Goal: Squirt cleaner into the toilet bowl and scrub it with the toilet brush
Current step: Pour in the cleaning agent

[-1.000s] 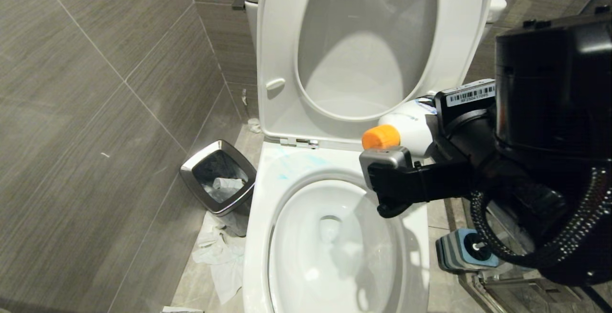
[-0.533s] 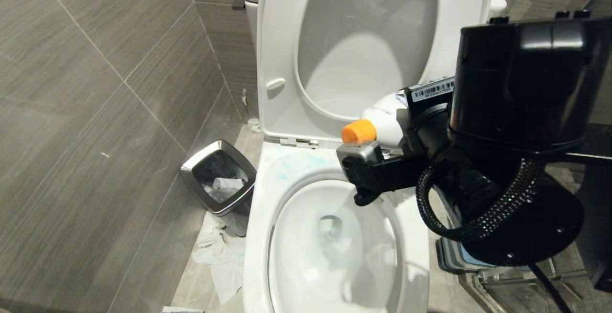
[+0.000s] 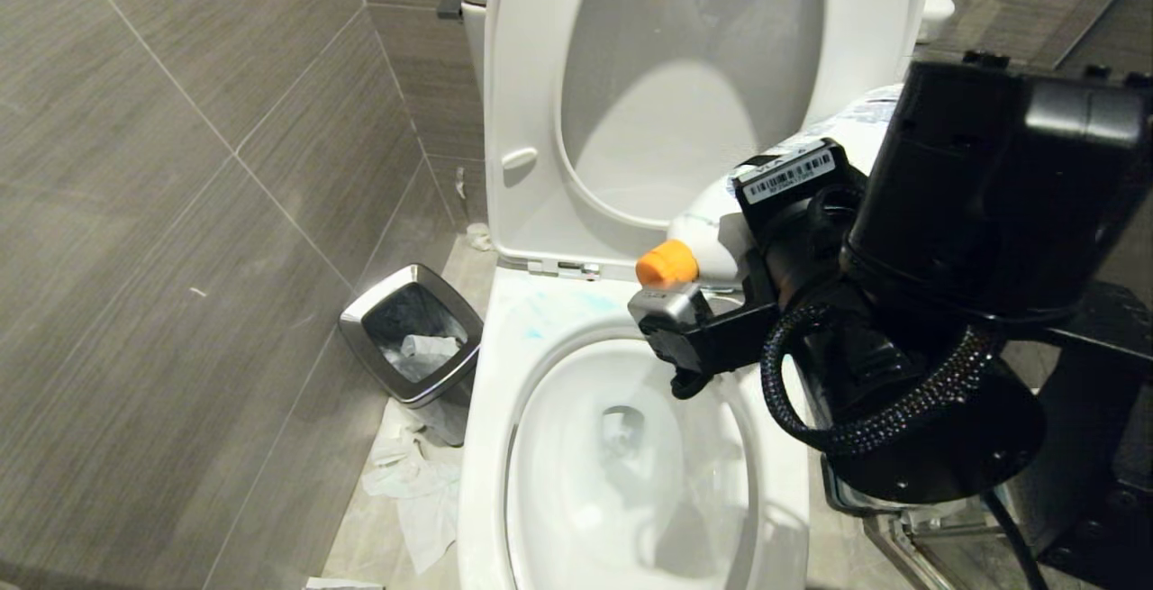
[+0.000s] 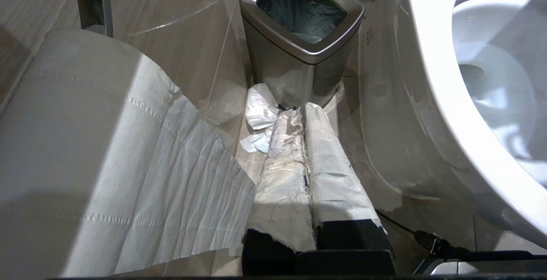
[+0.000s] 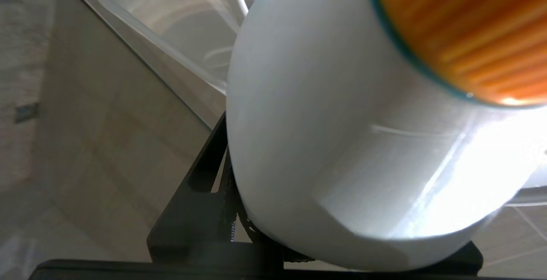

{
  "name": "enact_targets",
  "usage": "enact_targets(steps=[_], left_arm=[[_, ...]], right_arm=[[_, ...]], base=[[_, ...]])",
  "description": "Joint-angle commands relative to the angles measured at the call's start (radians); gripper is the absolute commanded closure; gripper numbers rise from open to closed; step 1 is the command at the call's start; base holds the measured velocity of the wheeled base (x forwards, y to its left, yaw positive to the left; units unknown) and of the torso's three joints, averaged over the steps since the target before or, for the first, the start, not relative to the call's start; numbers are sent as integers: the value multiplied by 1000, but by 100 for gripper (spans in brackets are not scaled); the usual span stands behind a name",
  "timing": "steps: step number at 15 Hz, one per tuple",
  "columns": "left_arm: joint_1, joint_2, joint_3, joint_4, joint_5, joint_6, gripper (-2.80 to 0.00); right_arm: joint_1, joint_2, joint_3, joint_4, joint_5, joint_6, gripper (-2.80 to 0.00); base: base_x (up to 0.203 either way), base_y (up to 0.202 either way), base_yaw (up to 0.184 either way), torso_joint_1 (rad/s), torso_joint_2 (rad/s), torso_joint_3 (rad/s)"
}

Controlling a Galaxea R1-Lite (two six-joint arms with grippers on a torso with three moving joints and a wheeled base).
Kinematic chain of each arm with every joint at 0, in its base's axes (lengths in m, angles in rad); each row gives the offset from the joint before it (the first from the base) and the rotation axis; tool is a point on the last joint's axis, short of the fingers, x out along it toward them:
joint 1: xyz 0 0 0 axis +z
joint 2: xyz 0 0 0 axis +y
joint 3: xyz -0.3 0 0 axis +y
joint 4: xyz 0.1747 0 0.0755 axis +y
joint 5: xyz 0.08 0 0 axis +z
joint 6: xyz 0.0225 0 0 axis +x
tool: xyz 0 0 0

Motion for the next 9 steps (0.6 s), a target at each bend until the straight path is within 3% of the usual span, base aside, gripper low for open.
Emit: enact_targets(steps=[1, 4, 9], left_arm=[[-1, 1, 2, 0, 0, 2, 0], [1, 1, 2, 0, 0, 2, 0], [-1, 1, 2, 0, 0, 2, 0]], right_arm=[[0, 21, 35, -129, -5, -88, 0], [-1, 46, 59, -275, 1, -210, 0], [-2, 58, 65, -340, 1, -259, 0]], base=[[0, 0, 0, 0, 0, 0], [0, 0, 0, 0, 0, 0], [0, 0, 0, 0, 0, 0]])
